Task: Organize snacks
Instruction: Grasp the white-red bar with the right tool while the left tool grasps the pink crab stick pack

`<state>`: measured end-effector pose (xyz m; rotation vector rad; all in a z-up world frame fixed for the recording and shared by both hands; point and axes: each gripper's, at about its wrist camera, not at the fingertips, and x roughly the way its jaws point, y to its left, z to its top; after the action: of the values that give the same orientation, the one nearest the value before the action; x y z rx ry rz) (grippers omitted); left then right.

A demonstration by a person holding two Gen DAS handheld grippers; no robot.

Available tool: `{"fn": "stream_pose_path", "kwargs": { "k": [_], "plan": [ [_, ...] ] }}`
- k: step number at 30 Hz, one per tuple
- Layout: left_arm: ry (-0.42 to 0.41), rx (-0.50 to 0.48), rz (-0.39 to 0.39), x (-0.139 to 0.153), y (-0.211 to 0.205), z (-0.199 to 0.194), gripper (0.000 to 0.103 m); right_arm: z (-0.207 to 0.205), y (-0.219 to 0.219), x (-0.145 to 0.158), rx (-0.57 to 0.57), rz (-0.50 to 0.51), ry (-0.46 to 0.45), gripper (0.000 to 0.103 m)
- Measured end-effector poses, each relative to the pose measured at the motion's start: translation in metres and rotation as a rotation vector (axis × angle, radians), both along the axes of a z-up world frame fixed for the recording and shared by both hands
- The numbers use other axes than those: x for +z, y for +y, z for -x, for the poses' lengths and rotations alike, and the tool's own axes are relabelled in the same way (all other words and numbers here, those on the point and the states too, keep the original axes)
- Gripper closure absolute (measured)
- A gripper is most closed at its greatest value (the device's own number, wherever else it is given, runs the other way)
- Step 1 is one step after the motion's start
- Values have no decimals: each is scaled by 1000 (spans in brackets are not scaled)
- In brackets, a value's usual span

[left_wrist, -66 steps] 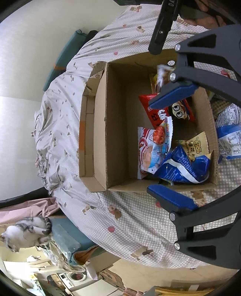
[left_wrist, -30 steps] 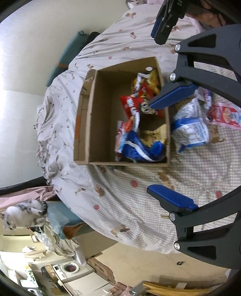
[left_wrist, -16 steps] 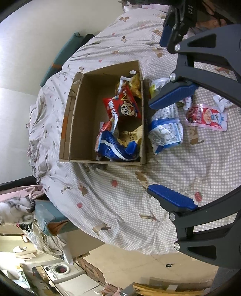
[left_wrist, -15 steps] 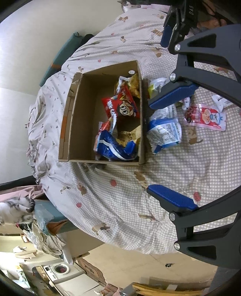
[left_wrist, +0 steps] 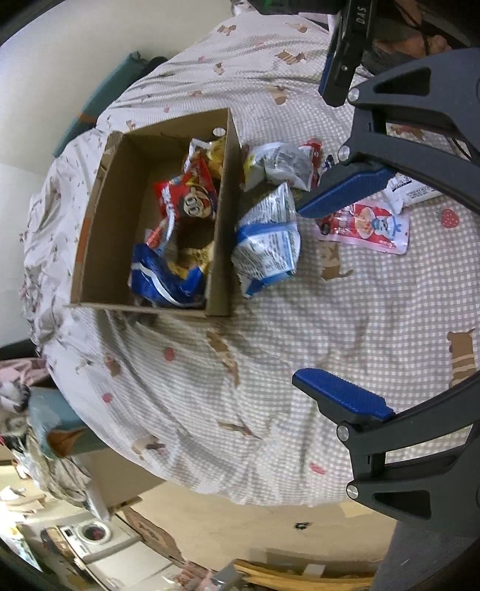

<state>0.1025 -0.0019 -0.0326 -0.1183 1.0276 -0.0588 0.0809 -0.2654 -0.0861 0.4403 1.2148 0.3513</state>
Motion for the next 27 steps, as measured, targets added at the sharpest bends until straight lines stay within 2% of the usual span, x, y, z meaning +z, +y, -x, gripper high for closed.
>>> {"fn": "stream_pose_path", "kwargs": {
  "k": [5, 8, 10, 13, 15, 16, 17, 19, 21, 24, 27],
  "plan": [
    [51, 30, 14, -10, 5, -4, 22, -5, 5, -26, 21, -19, 130, 15],
    [79, 37, 22, -16, 5, -6, 22, -2, 26, -51, 113, -32, 267, 15],
    [93, 40, 31, -18, 4, -8, 22, 5, 51, -61, 215, -26, 315, 18],
    [103, 39, 27, -21, 0, -9, 22, 18, 96, -69, 390, 126, 296, 20],
    [106, 29, 20, -22, -4, -9, 22, 23, 112, -74, 434, 224, 278, 21],
    [107, 25, 15, -22, -5, -9, 22, 25, 118, -78, 450, 279, 266, 28],
    [109, 18, 6, -23, -6, -9, 22, 26, 120, -79, 454, 311, 257, 32],
    [119, 6, -8, -26, -9, -8, 22, 27, 118, -78, 448, 338, 234, 55],
    [136, -10, -10, -30, -11, -9, 22, 24, 105, -72, 414, 282, 235, 68],
    [162, -24, -6, -37, -16, -11, 22, 18, 78, -54, 326, 174, 201, 70],
    [195, -65, 0, -47, -30, -14, 22, 8, 40, -28, 154, 115, 99, 70]
  ]
}}
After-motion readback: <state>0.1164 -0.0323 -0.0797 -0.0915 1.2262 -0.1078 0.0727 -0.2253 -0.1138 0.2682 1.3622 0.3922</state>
